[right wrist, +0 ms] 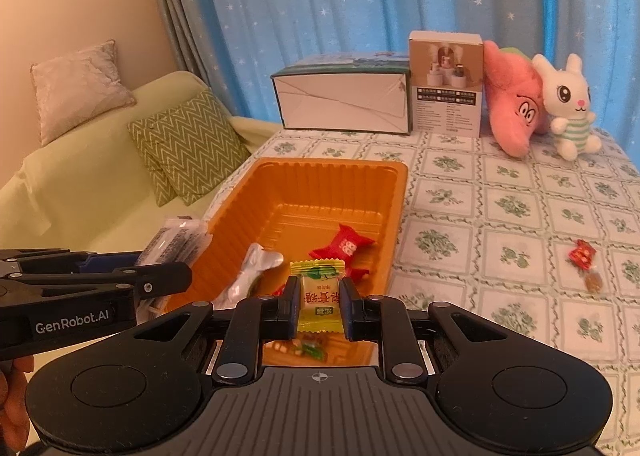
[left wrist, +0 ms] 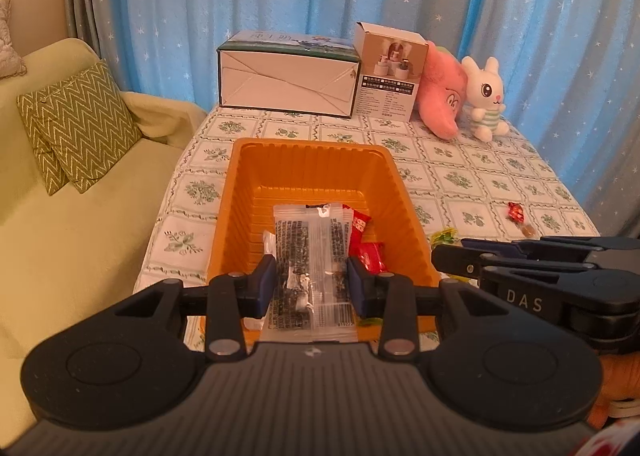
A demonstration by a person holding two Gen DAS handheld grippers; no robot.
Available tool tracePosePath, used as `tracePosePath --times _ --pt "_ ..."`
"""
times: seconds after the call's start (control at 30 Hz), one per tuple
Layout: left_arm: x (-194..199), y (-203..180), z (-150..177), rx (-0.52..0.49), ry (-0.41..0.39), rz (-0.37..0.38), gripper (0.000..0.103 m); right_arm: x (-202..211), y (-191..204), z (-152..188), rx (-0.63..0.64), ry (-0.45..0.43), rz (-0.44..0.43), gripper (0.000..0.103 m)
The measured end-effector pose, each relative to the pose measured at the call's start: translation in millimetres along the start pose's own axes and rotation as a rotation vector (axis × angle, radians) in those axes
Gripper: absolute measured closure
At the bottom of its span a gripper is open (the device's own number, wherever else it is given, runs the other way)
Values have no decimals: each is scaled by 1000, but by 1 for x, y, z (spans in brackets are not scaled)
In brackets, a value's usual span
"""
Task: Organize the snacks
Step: 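Lower both snacks into the orange tray and open both tools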
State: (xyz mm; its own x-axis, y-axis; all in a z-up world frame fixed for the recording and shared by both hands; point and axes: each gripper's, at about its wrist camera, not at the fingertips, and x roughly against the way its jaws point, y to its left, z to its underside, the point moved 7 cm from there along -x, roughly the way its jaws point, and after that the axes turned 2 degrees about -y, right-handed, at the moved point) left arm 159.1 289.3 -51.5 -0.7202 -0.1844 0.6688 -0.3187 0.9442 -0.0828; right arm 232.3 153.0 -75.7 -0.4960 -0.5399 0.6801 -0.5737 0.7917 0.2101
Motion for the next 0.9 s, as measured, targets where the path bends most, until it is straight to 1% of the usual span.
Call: tracePosePath --times 0.23,0.43,0.63,0.8,0.9 --pt "-30 11 -14 -11 17 -2 69 -30 -2 -16 -18 12 -11 82" --pt "-53 16 -23 -24 30 1 69 -48 -8 -26 -30 19 -11 82" --pt "-72 16 -28 -28 42 18 69 -62 -14 -33 -50 22 -6 82" --pt "-85 15 -31 -41 14 34 67 -66 -21 -35 -68 22 1 82" --pt "-91 20 -28 -30 27 9 68 -66 -23 -34 -75 23 5 82"
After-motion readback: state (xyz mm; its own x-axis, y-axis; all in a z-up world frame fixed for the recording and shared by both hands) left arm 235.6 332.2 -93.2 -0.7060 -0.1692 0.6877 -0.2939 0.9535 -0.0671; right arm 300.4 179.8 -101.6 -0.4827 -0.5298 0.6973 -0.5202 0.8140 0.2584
